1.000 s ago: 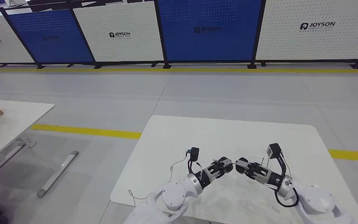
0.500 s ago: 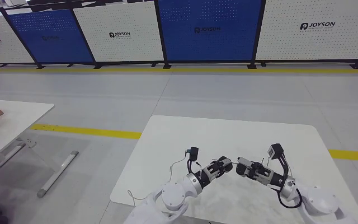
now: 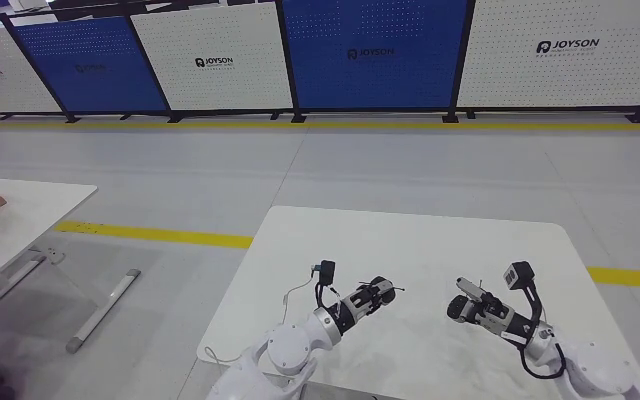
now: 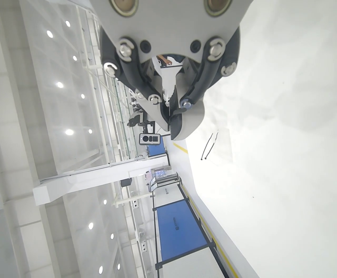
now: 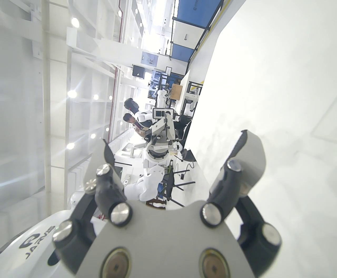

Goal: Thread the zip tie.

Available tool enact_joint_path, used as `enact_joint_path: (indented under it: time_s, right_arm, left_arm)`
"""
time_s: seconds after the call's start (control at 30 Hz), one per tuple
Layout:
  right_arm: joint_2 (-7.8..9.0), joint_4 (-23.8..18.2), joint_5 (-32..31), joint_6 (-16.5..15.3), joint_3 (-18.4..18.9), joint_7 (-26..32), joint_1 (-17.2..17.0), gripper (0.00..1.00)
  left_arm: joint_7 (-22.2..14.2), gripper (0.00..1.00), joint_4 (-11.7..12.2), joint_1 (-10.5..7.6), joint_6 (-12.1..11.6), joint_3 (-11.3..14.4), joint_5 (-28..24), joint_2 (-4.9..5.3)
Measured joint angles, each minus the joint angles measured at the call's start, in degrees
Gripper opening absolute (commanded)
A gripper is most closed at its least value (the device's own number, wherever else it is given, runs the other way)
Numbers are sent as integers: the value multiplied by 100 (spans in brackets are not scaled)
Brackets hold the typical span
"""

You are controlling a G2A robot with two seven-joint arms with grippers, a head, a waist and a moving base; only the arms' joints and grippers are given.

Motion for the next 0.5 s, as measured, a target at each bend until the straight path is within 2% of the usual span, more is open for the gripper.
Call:
enact_joint_path:
  time_s: [0.23, 0.3, 0.37, 0.5]
  right_arm:
    - [0, 0, -1, 0, 0, 0, 0, 100]
    - [0, 0, -1, 0, 0, 0, 0, 100]
    - [0, 0, -1, 0, 0, 0, 0, 100]
    - [0, 0, -1, 0, 0, 0, 0, 100]
  left_arm:
    - [78, 0, 22, -13, -22, -1, 83, 2]
    - [393, 0, 115, -23, -128, 45, 560, 9]
    - [488, 0, 199, 6, -198, 85, 884, 5]
    - [195, 0, 360, 169, -620, -159, 793, 79]
